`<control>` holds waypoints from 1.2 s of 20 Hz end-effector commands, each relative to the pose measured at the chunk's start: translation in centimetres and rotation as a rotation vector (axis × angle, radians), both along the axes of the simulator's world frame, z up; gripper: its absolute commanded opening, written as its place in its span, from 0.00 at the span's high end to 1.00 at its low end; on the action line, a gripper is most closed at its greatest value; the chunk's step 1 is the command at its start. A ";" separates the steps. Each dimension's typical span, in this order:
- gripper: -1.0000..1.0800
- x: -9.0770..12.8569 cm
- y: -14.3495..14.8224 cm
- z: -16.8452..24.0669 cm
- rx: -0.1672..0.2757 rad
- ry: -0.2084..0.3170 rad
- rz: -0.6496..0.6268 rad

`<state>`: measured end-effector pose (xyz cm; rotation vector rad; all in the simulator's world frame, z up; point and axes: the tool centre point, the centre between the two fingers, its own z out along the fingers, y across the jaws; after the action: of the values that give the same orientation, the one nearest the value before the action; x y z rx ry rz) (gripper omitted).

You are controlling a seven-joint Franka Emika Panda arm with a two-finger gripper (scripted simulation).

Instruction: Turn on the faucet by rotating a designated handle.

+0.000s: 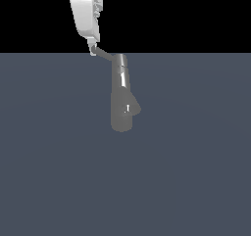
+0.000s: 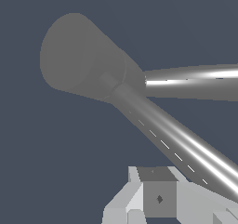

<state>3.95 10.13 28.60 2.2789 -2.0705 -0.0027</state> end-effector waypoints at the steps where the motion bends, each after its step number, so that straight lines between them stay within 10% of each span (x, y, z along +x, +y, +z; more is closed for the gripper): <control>1: 1.00 -0.8 -1.1 0.1 -0.003 0.008 -0.005; 15: 1.00 -3.8 -3.6 1.5 -0.001 0.013 0.009; 24: 1.00 -3.3 -10.1 1.6 -0.002 0.015 0.003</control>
<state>0.49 2.80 30.39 2.3065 -2.0313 -0.0167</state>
